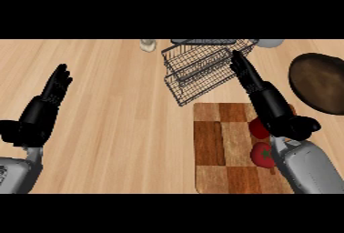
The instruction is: Pick the can from the cutting board and place it in the tiered basket
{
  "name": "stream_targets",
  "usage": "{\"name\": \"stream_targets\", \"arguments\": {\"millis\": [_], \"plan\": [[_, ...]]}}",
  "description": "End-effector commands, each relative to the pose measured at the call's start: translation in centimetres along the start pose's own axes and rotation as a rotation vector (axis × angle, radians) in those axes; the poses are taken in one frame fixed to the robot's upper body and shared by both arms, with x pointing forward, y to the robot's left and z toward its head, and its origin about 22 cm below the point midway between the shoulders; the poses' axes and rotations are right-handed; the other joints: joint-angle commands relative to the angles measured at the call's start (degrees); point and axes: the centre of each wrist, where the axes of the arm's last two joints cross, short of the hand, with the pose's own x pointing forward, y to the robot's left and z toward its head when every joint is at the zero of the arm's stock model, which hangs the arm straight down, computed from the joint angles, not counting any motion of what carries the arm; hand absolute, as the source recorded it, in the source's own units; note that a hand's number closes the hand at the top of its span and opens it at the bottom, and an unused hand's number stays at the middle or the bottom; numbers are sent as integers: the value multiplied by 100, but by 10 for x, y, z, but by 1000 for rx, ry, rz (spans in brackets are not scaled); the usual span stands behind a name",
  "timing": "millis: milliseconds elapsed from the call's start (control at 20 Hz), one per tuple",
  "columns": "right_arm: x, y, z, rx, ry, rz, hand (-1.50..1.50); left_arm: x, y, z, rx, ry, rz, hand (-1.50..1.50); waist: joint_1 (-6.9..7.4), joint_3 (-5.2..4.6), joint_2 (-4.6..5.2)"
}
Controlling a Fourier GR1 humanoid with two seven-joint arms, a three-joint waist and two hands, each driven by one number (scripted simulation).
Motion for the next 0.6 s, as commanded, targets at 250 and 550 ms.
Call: {"name": "stream_targets", "arguments": {"millis": [250, 550], "plan": [[-26, -92, 77, -200, -318, -209, 150, -30, -42, 21, -67, 272, 217, 0, -474, 7, -25], [-122, -113, 156, -742, -113, -165, -150, -22, -68, 18, -162, 316, 269, 0, -102, -13, 15]]}}
